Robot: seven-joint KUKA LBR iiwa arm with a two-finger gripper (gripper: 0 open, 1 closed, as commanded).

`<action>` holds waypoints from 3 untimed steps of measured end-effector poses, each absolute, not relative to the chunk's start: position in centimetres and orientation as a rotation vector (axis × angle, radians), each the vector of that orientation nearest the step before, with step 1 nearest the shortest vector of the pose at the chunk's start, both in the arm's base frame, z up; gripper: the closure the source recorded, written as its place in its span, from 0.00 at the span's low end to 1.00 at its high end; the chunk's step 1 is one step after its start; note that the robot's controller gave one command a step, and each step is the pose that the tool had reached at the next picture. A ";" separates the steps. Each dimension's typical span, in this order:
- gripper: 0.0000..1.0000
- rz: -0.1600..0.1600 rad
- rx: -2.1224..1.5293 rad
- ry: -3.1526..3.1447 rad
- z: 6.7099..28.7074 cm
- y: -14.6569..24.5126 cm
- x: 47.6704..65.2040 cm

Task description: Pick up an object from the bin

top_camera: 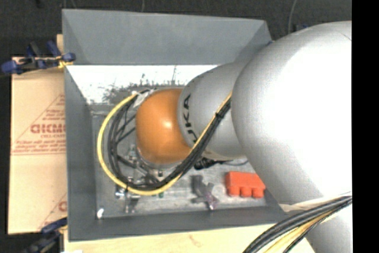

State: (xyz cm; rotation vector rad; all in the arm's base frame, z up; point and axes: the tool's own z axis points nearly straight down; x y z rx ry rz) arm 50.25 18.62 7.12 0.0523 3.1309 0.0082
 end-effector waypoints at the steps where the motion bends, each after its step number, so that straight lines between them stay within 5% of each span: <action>1: 0.00 0.002 -0.449 3.101 10.2 19.2 47.7; 2: 0.00 0.000 -0.726 3.053 10.0 18.9 49.3; 3: 0.00 -0.002 -1.308 2.848 7.3 20.9 49.6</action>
Offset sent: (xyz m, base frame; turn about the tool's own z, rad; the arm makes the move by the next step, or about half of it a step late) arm -0.0282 0.0056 0.0288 -0.3218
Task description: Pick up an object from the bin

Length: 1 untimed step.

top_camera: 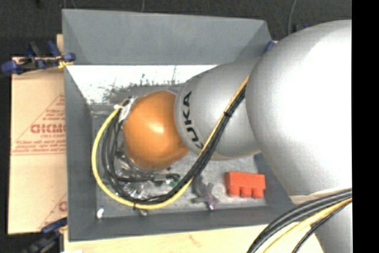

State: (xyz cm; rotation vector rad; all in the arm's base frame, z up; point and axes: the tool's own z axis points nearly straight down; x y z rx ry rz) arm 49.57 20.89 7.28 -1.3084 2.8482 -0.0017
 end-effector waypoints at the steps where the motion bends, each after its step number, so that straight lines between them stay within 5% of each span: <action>1: 0.00 0.007 -1.268 2.862 7.3 18.7 50.4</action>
Offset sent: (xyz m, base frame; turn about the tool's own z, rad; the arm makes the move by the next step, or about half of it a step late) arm 0.0051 -0.0240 -0.0028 0.0233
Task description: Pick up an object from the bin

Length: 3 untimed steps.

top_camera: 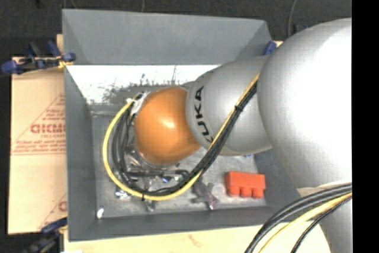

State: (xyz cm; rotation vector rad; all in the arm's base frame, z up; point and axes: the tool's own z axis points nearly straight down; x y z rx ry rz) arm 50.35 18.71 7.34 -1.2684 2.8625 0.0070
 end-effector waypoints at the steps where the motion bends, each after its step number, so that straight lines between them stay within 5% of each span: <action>1: 1.00 0.007 -1.264 2.858 7.5 18.9 50.5; 3: 1.00 -0.001 -1.248 2.877 12.8 18.8 50.8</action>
Offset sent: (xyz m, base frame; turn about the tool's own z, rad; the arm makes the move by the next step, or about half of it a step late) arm 0.0000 0.0000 0.0000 0.0000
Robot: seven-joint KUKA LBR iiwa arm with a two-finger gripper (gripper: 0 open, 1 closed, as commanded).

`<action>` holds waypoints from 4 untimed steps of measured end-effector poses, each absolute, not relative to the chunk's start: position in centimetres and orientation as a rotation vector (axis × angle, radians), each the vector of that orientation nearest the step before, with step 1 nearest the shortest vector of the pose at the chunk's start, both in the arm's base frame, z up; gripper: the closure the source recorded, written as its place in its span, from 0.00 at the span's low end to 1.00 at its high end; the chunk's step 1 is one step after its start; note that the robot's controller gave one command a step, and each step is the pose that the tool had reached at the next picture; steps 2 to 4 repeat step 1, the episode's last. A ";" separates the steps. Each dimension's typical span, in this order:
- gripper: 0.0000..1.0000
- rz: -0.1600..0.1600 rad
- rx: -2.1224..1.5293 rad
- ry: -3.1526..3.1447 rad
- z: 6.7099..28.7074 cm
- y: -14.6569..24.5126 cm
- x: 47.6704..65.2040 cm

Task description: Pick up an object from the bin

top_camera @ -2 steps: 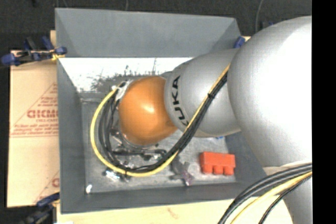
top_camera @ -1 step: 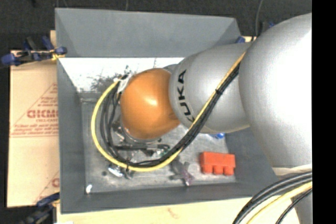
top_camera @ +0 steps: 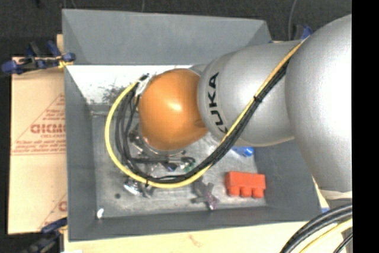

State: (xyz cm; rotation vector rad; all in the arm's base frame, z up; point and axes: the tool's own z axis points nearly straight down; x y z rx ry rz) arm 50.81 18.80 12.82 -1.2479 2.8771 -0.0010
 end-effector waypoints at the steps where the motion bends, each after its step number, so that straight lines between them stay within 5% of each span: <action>1: 1.00 -0.001 -1.238 2.881 16.1 18.8 51.0; 4: 1.00 -0.001 -1.238 2.881 16.1 18.8 51.0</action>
Offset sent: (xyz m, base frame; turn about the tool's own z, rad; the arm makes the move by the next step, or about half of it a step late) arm -0.0001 0.0001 0.0302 0.0000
